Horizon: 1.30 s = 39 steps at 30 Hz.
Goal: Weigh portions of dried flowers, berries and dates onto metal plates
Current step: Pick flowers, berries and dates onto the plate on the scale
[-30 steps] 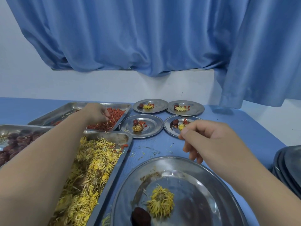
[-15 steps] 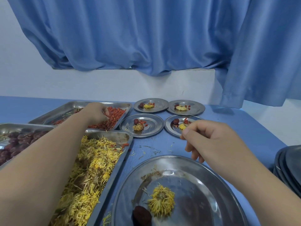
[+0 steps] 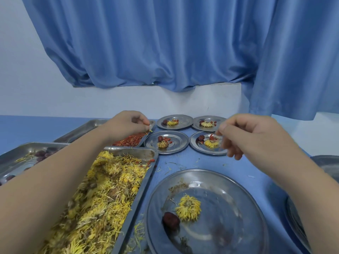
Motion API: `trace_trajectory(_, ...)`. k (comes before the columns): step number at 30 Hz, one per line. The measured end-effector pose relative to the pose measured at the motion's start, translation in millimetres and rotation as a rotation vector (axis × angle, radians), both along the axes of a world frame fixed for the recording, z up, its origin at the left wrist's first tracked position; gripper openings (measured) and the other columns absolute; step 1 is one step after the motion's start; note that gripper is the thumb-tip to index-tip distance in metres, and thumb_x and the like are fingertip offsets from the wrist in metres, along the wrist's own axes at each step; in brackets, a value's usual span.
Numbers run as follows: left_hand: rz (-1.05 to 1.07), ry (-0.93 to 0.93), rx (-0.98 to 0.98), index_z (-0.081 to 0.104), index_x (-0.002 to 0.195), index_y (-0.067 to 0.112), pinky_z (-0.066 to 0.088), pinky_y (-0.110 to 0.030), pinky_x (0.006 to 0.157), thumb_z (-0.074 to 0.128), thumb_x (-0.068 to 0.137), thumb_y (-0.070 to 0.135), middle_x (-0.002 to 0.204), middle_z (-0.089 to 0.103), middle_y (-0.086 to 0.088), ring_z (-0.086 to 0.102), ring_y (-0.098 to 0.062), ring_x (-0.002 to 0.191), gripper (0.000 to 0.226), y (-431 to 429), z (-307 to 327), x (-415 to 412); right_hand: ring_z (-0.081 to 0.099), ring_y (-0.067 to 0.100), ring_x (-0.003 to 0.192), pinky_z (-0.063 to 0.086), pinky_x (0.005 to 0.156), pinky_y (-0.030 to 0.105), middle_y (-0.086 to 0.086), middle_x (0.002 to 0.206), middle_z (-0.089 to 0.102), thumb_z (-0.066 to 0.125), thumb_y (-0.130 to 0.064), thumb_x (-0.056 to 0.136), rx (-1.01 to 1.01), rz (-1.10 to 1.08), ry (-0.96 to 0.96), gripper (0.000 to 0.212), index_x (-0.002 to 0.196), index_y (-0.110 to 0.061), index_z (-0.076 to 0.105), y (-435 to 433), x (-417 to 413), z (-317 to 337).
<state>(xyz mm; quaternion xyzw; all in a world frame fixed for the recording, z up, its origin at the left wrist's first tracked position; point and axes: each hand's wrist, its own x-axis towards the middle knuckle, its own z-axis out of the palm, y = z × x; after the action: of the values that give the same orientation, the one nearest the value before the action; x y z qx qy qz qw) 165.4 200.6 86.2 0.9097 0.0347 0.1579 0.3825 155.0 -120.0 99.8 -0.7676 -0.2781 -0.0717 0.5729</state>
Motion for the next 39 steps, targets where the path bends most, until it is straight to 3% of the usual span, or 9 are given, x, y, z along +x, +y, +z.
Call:
trace_trajectory(3, -0.106, 0.005, -0.081, 0.069, 0.094, 0.01, 0.048, -0.009, 0.057, 0.069, 0.089, 0.012, 0.067, 0.068, 0.01, 0.065, 0.0, 0.061, 0.005, -35, 12, -25, 0.055, 0.01, 0.047, 0.045, 0.045, 0.021, 0.002, 0.056, 0.064, 0.057, -0.02, 0.081, 0.09, 0.023, -0.025, 0.018, 0.067, -0.013, 0.068, -9, -14, 15)
trace_trajectory(7, -0.262, 0.076, -0.123, 0.068, 0.1, 0.005, 0.056, -0.023, 0.073, 0.068, 0.089, 0.008, 0.085, 0.072, -0.009, 0.067, -0.015, 0.074, 0.011, -82, 15, -49, 0.054, 0.012, 0.046, 0.044, 0.043, 0.02, 0.002, 0.054, 0.062, 0.058, -0.015, 0.084, 0.191, 0.033, -0.031, 0.019, 0.067, -0.012, 0.067, -21, -34, 25)
trace_trajectory(14, -0.469, 0.161, -0.061, 0.068, 0.101, 0.01, 0.053, -0.018, 0.069, 0.069, 0.09, 0.011, 0.08, 0.073, 0.003, 0.068, -0.008, 0.072, 0.011, -154, -12, -58, 0.053, 0.007, 0.046, 0.043, 0.047, 0.019, 0.0, 0.056, 0.063, 0.059, -0.021, 0.085, -0.04, -0.032, 0.009, 0.017, 0.069, -0.019, 0.066, -52, -63, -32)
trace_trajectory(19, -0.436, 0.202, 0.092, 0.072, 0.097, 0.027, 0.052, -0.019, 0.069, 0.065, 0.091, 0.036, 0.089, 0.074, 0.011, 0.07, -0.006, 0.082, 0.012, -171, -25, -59, 0.049, 0.011, 0.05, 0.045, 0.056, 0.034, 0.008, 0.059, 0.059, 0.06, -0.022, 0.087, -0.066, -0.117, 0.043, 0.018, 0.069, -0.02, 0.063, -70, -70, -84)
trace_trajectory(24, -0.355, 0.228, 0.146, 0.073, 0.097, 0.04, 0.055, -0.033, 0.084, 0.056, 0.091, 0.053, 0.095, 0.073, 0.019, 0.069, -0.006, 0.091, 0.022, -164, -25, -72, 0.043, 0.003, 0.049, 0.038, 0.05, 0.017, -0.001, 0.057, 0.056, 0.059, -0.026, 0.086, -0.117, -0.193, -0.118, 0.023, 0.063, -0.028, 0.058, -75, -75, -105)
trace_trajectory(27, -0.349, 0.211, 0.081, 0.073, 0.099, 0.04, 0.055, -0.033, 0.087, 0.057, 0.092, 0.051, 0.099, 0.072, 0.019, 0.067, 0.001, 0.091, 0.021, -164, -28, -83, 0.044, 0.006, 0.05, 0.035, 0.05, 0.014, -0.011, 0.053, 0.052, 0.059, -0.024, 0.088, -0.17, -0.208, -0.205, 0.027, 0.061, -0.028, 0.055, -78, -76, -105)
trace_trajectory(32, -0.303, 0.103, -0.081, 0.072, 0.103, 0.04, 0.051, -0.027, 0.08, 0.057, 0.094, 0.042, 0.106, 0.071, 0.021, 0.066, 0.003, 0.096, 0.017, -162, -40, -102, 0.043, 0.008, 0.051, 0.034, 0.049, 0.016, -0.009, 0.055, 0.052, 0.057, -0.027, 0.088, -0.198, -0.209, -0.276, 0.026, 0.063, -0.023, 0.055, -82, -76, -106)
trace_trajectory(36, -0.237, 0.01, -0.337, 0.074, 0.099, 0.035, 0.054, -0.037, 0.086, 0.059, 0.095, 0.031, 0.108, 0.073, 0.009, 0.07, -0.012, 0.1, 0.016, -151, -59, -126, 0.043, 0.008, 0.05, 0.035, 0.05, 0.02, -0.009, 0.058, 0.055, 0.056, -0.028, 0.088, -0.216, -0.198, -0.277, 0.026, 0.064, -0.02, 0.057, -81, -75, -108)
trace_trajectory(39, -0.138, -0.104, -0.488, 0.076, 0.095, 0.03, 0.053, -0.035, 0.08, 0.058, 0.096, 0.021, 0.107, 0.074, 0.003, 0.071, -0.019, 0.098, 0.02, -144, -70, -138, 0.041, 0.009, 0.048, 0.033, 0.047, 0.021, -0.01, 0.055, 0.052, 0.055, -0.03, 0.09, -0.241, -0.203, -0.248, 0.032, 0.06, -0.02, 0.051, -79, -75, -112)
